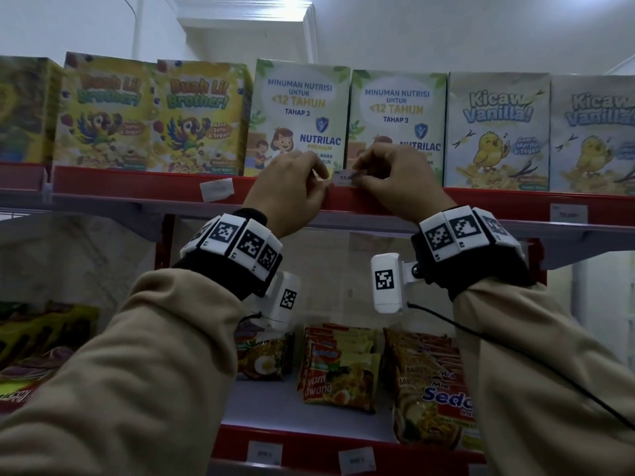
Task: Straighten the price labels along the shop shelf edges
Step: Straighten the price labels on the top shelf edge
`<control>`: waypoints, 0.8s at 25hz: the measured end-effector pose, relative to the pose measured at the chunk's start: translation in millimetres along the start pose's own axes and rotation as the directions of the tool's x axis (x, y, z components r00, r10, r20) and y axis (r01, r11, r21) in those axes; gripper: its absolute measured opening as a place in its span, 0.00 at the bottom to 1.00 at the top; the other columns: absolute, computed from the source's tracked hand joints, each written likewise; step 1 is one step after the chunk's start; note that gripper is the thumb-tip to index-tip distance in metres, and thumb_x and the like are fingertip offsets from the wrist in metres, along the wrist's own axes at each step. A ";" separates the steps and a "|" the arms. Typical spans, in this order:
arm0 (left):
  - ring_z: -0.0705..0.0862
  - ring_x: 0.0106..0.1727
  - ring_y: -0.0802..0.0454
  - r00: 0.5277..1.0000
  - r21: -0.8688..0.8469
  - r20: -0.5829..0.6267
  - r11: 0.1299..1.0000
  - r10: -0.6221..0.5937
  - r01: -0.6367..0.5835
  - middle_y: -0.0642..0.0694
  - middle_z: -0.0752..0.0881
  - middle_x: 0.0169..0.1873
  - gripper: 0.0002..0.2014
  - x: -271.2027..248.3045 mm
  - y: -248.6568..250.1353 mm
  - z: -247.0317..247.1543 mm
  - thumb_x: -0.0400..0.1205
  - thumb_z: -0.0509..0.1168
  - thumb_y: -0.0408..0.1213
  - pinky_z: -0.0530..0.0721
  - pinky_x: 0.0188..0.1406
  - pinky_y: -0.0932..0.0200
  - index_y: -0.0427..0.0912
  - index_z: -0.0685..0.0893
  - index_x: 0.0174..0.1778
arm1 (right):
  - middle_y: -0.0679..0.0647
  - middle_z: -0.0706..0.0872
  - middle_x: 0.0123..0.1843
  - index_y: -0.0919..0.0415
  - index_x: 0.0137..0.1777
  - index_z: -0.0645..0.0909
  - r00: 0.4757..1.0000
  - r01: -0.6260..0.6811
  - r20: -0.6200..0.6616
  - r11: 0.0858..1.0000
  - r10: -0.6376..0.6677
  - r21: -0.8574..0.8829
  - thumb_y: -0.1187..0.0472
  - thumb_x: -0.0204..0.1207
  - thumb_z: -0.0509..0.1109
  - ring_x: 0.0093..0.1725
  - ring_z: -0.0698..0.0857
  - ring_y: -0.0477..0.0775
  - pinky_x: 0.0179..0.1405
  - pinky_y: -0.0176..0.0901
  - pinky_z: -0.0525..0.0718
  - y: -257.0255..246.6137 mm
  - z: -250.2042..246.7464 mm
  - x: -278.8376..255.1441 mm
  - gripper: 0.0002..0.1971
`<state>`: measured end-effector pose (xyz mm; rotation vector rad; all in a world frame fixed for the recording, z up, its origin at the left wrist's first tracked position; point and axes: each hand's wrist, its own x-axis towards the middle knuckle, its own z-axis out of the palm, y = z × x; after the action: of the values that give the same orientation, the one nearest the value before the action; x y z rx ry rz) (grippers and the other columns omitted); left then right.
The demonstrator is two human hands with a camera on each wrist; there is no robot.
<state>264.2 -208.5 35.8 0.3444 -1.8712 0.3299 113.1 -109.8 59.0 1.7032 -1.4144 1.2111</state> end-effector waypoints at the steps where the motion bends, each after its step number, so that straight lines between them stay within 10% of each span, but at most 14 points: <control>1: 0.77 0.47 0.48 1.000 -0.014 -0.007 1.000 -0.001 0.001 0.47 0.80 0.40 0.08 0.4 0.5 2.0 0.81 0.65 0.41 0.74 0.49 0.54 0.43 0.82 0.53 | 0.53 0.88 0.49 0.52 0.47 0.86 0.999 -0.007 0.045 1.000 0.008 -0.020 0.61 0.73 0.74 0.48 0.85 0.49 0.52 0.37 0.80 -0.3 -3.0 1.5 0.04; 6: 0.75 0.49 0.46 1.000 -0.022 -0.006 0.999 -0.028 0.028 0.48 0.75 0.41 0.08 -0.2 -0.7 9.2 0.82 0.65 0.43 0.72 0.46 0.55 0.44 0.84 0.51 | 0.50 0.83 0.45 0.50 0.49 0.84 0.981 -0.022 0.187 0.990 0.048 -0.139 0.58 0.74 0.74 0.44 0.80 0.46 0.36 0.29 0.72 -4.1 -11.0 7.9 0.05; 20: 0.75 0.55 0.41 0.997 0.096 0.074 0.995 -0.011 0.004 0.40 0.79 0.50 0.14 -0.3 0.8 5.1 0.84 0.59 0.47 0.74 0.54 0.48 0.43 0.84 0.56 | 0.50 0.80 0.45 0.57 0.52 0.86 0.957 0.020 0.277 0.932 0.087 -0.361 0.55 0.76 0.72 0.47 0.77 0.49 0.46 0.37 0.70 -10.6 -10.5 5.3 0.08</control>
<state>259.6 -209.8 33.9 0.4337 -1.9304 0.4079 120.6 -100.1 69.1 1.6416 -1.7235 0.6760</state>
